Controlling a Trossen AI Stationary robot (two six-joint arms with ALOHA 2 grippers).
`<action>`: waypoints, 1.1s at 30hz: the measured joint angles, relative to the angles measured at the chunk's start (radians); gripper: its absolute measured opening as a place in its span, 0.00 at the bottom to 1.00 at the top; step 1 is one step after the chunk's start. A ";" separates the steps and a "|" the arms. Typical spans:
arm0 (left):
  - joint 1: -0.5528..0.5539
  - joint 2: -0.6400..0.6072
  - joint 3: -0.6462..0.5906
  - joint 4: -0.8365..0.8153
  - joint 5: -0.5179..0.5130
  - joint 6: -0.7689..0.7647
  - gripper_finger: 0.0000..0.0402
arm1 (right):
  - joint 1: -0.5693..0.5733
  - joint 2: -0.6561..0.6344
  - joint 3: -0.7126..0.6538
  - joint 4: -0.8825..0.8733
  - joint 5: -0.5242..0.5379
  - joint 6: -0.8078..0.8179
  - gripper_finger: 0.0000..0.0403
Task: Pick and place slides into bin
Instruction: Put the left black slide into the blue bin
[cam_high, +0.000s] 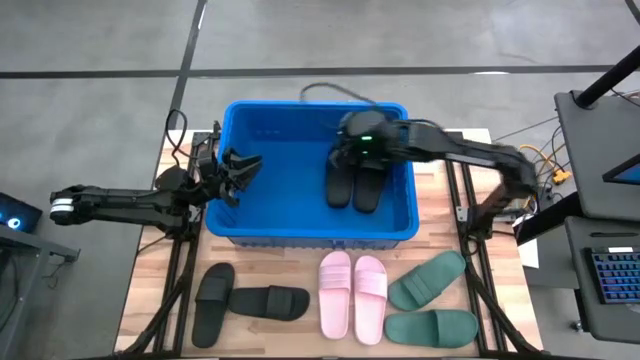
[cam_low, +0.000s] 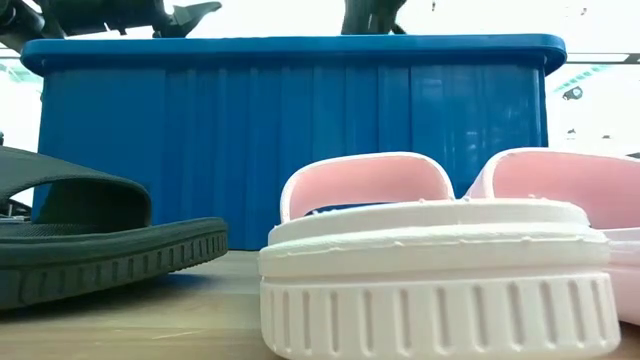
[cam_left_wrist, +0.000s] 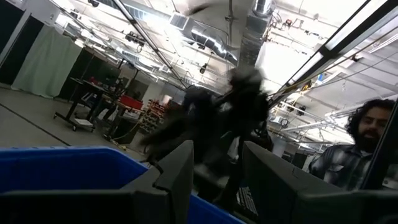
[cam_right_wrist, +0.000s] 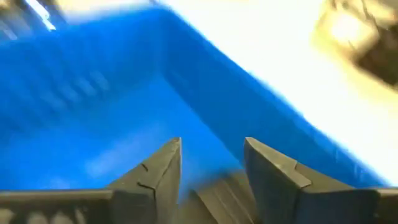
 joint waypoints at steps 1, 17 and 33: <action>0.000 0.000 -0.001 0.000 0.000 0.000 0.31 | 0.019 -0.042 -0.010 0.042 -0.009 -0.020 0.39; 0.000 0.002 0.026 0.014 -0.004 0.001 0.31 | 0.379 -0.489 -0.308 0.526 -0.087 -0.344 0.09; 0.000 0.016 0.043 0.228 0.240 0.029 0.31 | 0.477 -0.809 -0.951 1.011 -0.044 -0.192 0.02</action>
